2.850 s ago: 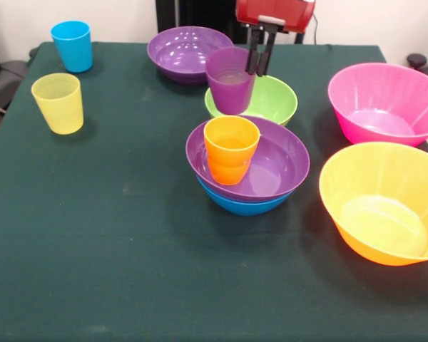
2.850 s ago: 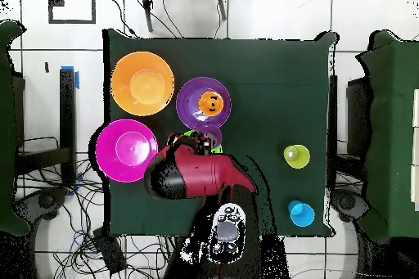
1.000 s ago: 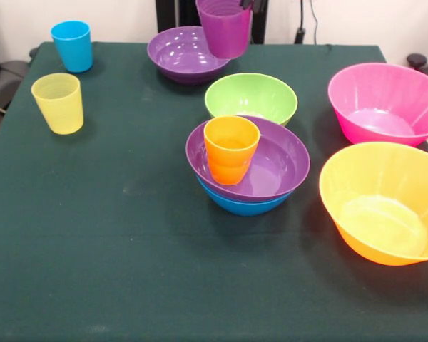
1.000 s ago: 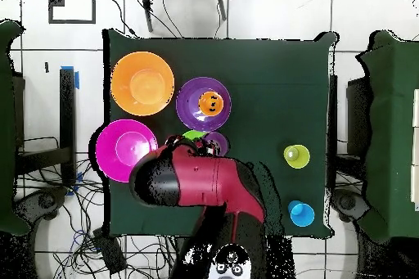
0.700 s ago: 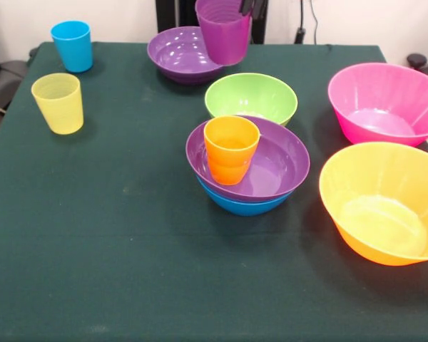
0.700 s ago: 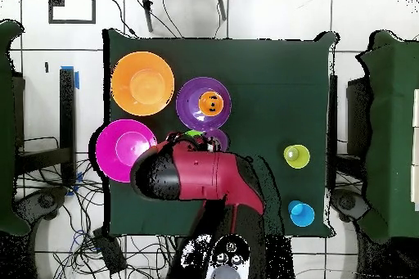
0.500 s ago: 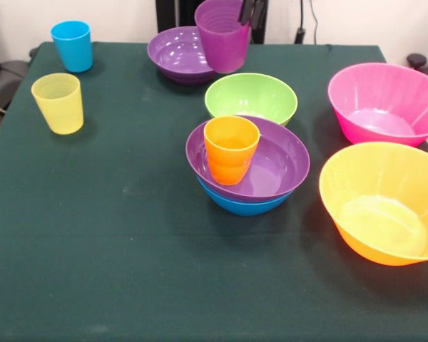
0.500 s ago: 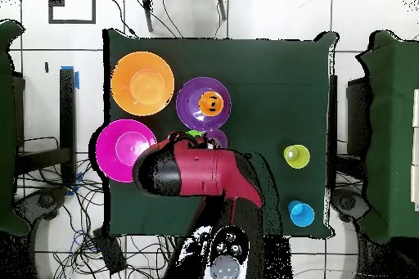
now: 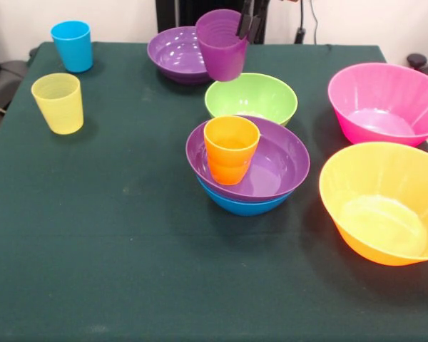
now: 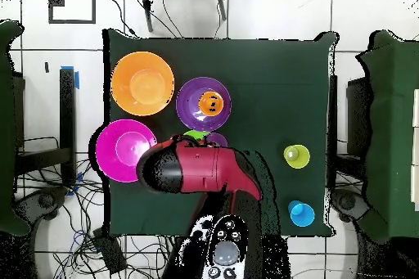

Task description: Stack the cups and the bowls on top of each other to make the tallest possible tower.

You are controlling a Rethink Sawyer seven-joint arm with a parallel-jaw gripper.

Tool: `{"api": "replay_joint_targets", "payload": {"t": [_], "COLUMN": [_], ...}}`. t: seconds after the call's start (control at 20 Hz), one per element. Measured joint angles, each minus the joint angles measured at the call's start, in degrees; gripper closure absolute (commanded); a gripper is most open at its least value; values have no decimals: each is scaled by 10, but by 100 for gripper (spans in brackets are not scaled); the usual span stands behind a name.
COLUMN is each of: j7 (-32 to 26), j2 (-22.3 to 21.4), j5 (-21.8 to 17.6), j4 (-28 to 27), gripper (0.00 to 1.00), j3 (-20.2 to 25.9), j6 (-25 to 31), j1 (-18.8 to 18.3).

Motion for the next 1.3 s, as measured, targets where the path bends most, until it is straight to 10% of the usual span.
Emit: {"api": "replay_joint_targets", "payload": {"t": [1.3], "j7": [0], "j2": [27], "j5": [2], "j4": [-4], "gripper": [100], "j3": [5], "j6": [-18], "j1": [-4]}}
